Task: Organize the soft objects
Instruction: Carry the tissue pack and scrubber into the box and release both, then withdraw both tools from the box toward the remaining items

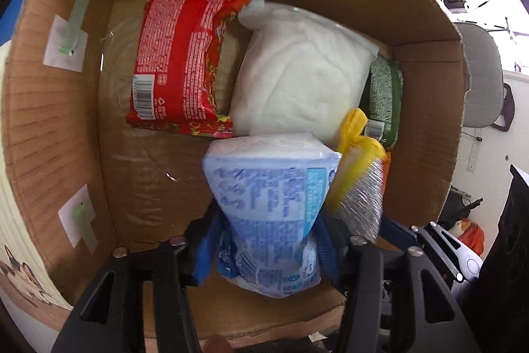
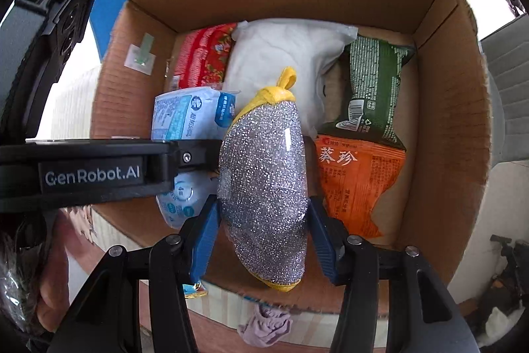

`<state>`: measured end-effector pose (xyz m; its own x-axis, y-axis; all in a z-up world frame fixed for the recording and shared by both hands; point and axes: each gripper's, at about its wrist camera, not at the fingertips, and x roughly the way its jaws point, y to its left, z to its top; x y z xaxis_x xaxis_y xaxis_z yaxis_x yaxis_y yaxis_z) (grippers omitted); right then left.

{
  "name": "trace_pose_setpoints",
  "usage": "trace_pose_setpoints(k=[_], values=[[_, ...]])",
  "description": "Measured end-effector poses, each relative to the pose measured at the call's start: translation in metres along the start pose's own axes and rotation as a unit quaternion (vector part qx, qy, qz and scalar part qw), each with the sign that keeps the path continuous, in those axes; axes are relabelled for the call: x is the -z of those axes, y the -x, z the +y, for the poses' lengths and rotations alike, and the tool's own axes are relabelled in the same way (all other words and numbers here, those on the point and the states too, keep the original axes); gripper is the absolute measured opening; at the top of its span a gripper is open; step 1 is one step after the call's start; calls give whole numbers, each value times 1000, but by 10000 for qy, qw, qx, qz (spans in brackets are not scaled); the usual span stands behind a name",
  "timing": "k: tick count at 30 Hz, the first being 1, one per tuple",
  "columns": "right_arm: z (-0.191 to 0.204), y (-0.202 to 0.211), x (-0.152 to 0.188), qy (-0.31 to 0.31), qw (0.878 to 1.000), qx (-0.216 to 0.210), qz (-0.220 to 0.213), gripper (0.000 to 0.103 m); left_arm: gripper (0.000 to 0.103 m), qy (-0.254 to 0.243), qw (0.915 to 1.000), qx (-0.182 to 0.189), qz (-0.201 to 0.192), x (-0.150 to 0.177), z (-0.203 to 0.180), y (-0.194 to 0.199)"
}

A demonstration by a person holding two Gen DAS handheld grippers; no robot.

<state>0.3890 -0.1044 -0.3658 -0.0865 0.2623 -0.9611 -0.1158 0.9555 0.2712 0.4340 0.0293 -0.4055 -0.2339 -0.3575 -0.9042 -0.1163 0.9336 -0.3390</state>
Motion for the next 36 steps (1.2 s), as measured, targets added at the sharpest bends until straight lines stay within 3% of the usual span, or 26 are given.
trace_pose_setpoints(k=[4,10,13,19,28,36], values=[[-10,-3,-3,-126,9999,-13,40,90,83,-234,9989,-289,-289,6,-6,8],[-17,6,1,-191,9996,225,-34,91,98,-368,9940,-667,-781,30,-9,35],[-19,15,8,-206,9982,530,-177,103,99,-369,9873,-948,-1222,48,-10,56],[-12,43,28,-303,9934,917,-622,103,100,-276,9712,-1254,-2007,86,-6,89],[4,87,68,-338,9875,925,-1234,103,100,-221,9523,-1481,-2660,127,-9,118],[10,131,103,-359,9802,889,-1733,103,100,-448,9247,-1790,-3330,172,-28,151]])
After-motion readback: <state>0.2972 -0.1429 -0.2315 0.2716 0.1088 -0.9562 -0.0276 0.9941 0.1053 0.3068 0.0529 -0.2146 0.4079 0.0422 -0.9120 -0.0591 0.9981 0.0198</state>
